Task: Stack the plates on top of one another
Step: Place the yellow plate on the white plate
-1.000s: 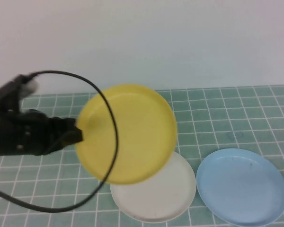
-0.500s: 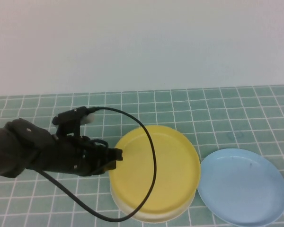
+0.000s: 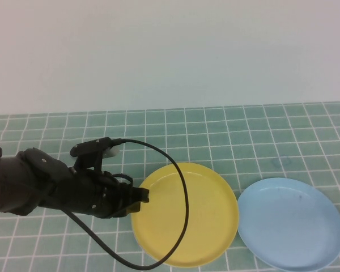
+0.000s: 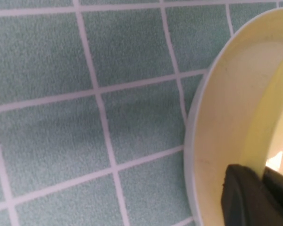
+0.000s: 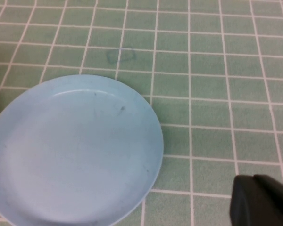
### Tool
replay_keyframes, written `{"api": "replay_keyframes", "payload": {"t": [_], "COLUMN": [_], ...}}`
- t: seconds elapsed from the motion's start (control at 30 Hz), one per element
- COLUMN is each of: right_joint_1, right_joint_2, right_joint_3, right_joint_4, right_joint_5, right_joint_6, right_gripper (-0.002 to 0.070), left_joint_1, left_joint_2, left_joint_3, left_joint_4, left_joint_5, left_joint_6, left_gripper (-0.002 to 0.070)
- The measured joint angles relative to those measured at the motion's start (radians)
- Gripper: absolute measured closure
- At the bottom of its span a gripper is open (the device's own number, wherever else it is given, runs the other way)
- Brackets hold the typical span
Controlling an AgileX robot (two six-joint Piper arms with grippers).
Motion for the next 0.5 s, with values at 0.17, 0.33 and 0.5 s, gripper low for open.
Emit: {"api": "replay_keyframes", "payload": {"t": [0.17, 0.33, 0.5], "right_joint_1": [0.0, 0.0, 0.0], "right_joint_2": [0.0, 0.0, 0.004], "right_joint_3": [0.0, 0.0, 0.0], "right_joint_4": [0.0, 0.0, 0.0], "right_joint_5": [0.0, 0.0, 0.0], "right_joint_6": [0.0, 0.0, 0.0], "right_gripper": [0.0678, 0.0678, 0.0678], "left_joint_1": [0.0, 0.0, 0.0], "left_joint_2": [0.0, 0.0, 0.0], "left_joint_3": [0.0, 0.0, 0.0], "left_joint_4": [0.0, 0.0, 0.0], "left_joint_5": [-0.006, -0.008, -0.012], "left_joint_6": [0.028, 0.039, 0.039], "left_gripper": [0.067, 0.0639, 0.0549]}}
